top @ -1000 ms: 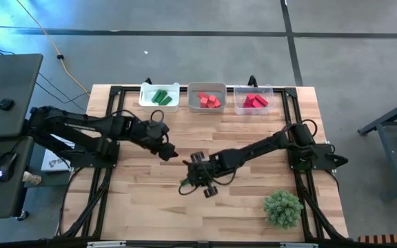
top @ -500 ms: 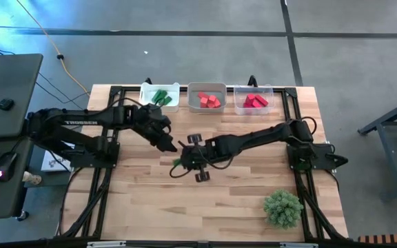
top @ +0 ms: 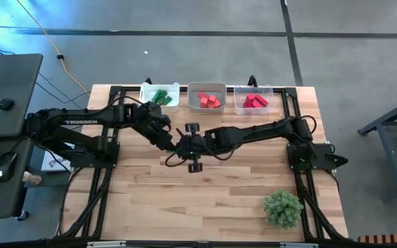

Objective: Sort & place blocks by color
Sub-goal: Put the green wooden block into the white bin

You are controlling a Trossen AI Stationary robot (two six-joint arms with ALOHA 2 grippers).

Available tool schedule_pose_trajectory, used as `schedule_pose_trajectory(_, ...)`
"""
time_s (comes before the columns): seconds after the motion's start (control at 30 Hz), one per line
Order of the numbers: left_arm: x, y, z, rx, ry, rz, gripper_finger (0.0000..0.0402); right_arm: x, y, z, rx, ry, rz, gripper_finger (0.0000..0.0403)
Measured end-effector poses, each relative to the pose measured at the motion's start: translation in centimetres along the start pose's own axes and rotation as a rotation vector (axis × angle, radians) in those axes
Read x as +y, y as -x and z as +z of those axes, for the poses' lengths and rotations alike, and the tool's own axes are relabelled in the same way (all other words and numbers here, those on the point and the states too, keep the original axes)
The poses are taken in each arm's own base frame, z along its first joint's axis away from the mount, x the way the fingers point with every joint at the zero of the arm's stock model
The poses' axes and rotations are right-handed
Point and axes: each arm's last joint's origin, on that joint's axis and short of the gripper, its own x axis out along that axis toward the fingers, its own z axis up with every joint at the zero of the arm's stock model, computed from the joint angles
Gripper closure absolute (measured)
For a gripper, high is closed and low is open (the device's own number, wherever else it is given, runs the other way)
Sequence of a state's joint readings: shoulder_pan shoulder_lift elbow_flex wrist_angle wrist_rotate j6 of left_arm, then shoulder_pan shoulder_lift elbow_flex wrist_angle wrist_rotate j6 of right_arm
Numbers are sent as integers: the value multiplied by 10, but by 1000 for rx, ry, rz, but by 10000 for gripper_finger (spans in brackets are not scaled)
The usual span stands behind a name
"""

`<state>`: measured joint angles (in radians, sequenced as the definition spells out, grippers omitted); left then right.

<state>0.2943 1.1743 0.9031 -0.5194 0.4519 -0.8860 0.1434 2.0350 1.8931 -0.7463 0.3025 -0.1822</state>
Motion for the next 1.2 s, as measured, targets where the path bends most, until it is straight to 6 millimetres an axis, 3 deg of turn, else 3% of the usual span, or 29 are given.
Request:
schedule_pose_trajectory(0.33, 0, 0, -1, 32, -42, -24, 193, -6, -2, -1, 9, -11, -43, 322)
schedule_pose_trajectory(1.03, 4, 3, 4, 7, -136, -11, 357, -8, -2, -1, 15, -17, -69, 322)
schedule_pose_trajectory(1.2, 5, 3, 4, -7, -177, 13, 368, -8, -2, -2, 17, -17, -76, 322)
